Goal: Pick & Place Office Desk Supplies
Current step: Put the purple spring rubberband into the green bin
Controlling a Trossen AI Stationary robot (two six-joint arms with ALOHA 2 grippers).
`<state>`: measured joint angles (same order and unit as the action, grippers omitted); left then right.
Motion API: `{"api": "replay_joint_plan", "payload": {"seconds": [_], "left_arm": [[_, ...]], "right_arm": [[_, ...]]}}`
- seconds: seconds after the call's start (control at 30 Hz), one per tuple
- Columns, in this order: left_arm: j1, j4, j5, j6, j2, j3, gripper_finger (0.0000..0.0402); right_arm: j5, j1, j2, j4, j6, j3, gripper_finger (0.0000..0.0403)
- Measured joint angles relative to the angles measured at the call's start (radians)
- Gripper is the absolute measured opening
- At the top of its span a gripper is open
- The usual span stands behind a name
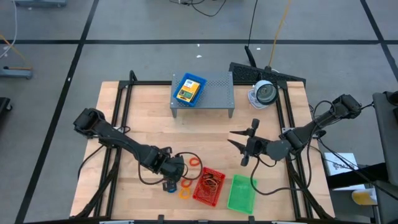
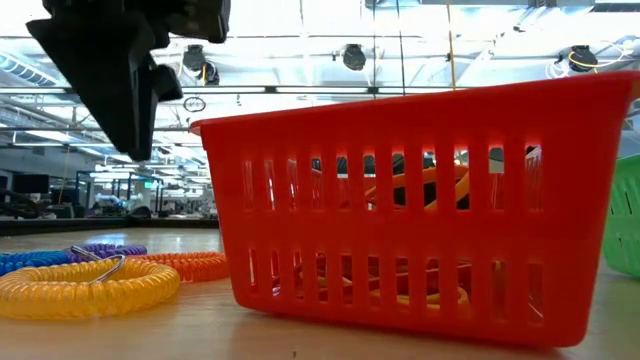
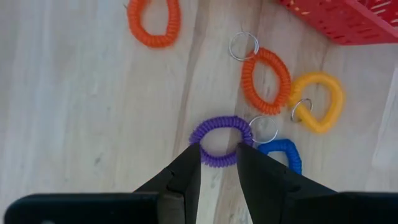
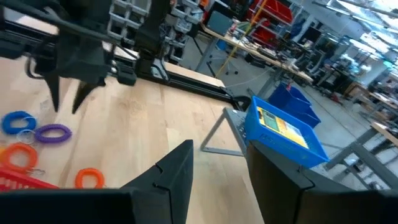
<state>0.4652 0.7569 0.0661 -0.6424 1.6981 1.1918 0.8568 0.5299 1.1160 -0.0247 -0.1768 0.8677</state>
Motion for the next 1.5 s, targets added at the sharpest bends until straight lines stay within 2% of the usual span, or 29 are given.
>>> {"api": "replay_joint_plan", "payload": {"seconds": [0.23,0.63,0.8,1.07,1.3,1.5], "left_arm": [[0.0,-0.083,-0.047,-0.02,0.0,-0.069,0.0113],[0.008,-0.364,-0.101,-0.086,0.0,-0.254,0.0113],[0.003,-0.367,-0.061,-0.064,0.0,-0.261,0.0113],[-0.032,-0.359,-0.053,-0.052,0.002,-0.261,0.0113],[-0.041,-0.378,-0.105,-0.075,0.069,-0.254,0.0113],[-0.041,-0.378,-0.099,-0.104,0.088,-0.253,0.0113]], "right_arm": [[-0.129,-0.016,0.0,-0.015,-0.002,0.0,0.0141],[-0.129,-0.02,0.0,-0.016,0.003,0.0,0.0141],[-0.129,-0.02,0.0,-0.017,0.002,0.0,0.0141],[-0.129,-0.021,0.0,-0.025,0.001,0.0,0.0141],[-0.129,-0.021,0.0,-0.024,0.001,0.0,0.0141],[-0.133,-0.021,0.0,-0.025,0.001,0.0,0.0141]]}}
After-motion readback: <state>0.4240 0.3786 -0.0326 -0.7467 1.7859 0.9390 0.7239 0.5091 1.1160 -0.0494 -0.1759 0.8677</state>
